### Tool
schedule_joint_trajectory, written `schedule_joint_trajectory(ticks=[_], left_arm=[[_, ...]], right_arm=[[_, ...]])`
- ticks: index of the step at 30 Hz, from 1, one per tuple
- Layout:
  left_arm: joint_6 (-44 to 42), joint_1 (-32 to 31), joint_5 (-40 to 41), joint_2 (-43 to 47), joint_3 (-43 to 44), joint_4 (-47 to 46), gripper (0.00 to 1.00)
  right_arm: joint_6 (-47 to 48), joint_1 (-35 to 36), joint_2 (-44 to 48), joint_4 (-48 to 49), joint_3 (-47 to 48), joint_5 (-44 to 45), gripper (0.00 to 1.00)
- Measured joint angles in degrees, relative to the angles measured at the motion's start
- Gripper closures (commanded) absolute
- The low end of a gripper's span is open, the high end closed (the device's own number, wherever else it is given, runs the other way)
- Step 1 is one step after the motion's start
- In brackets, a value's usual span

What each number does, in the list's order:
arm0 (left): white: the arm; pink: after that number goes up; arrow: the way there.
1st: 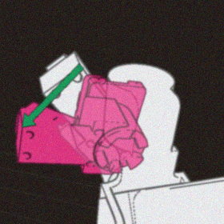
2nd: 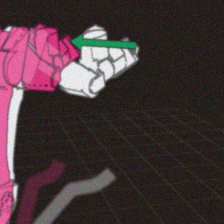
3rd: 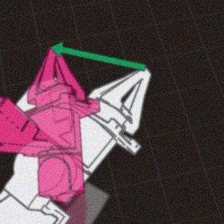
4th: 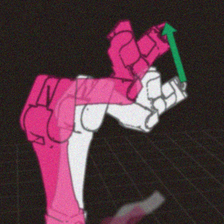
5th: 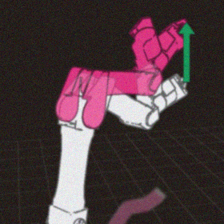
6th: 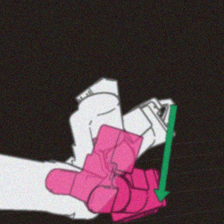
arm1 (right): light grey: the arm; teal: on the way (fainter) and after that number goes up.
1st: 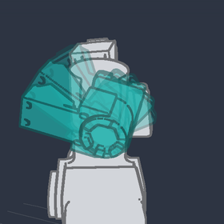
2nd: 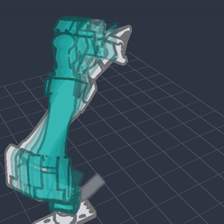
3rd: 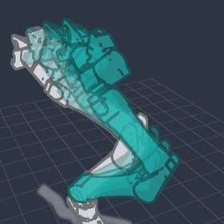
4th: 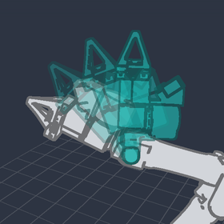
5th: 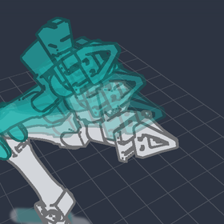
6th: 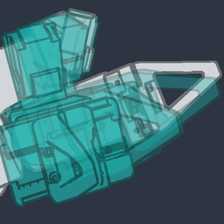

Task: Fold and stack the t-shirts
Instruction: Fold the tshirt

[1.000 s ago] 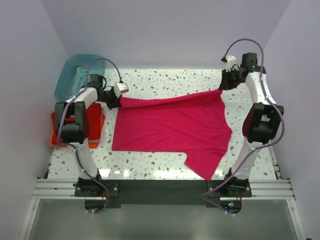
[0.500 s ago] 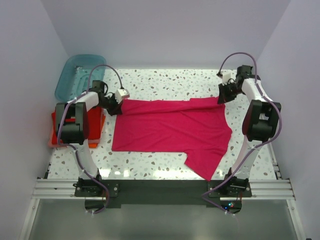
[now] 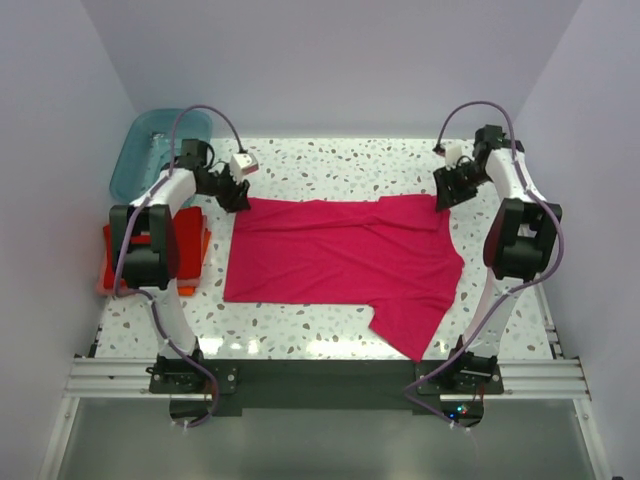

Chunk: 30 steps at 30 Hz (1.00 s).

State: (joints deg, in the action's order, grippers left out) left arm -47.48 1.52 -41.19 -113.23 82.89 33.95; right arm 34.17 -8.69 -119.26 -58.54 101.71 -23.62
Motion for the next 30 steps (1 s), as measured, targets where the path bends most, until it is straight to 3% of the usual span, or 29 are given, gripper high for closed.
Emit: schedule_joint_trajectory(ticks=[6, 12, 19, 23, 30], left_arm=[[13.3, -8.4, -2.0, -2.6, 8.7, -8.3, 0.49], [36.3, -20.7, -4.8, -16.4, 23.8, -24.8, 0.44], [61.5, -26.6, -6.4, -30.5, 29.4, -43.7, 0.43], [68.7, -28.6, -5.7, -36.3, 32.6, -48.4, 0.43], [73.7, -30.3, -3.6, -41.5, 38.6, -51.3, 0.45]], right_arm=[[-8.5, 0.0, -0.9, 3.3, 6.3, -1.9, 0.55], [-16.1, 0.3, -5.8, 8.7, 9.1, -3.1, 0.57], [-20.2, 0.7, -11.0, 10.2, 10.6, -3.2, 0.57], [-21.1, 0.8, -12.9, 10.8, 12.0, -3.3, 0.57], [-21.3, 0.9, -14.5, 11.4, 12.1, -3.4, 0.62]])
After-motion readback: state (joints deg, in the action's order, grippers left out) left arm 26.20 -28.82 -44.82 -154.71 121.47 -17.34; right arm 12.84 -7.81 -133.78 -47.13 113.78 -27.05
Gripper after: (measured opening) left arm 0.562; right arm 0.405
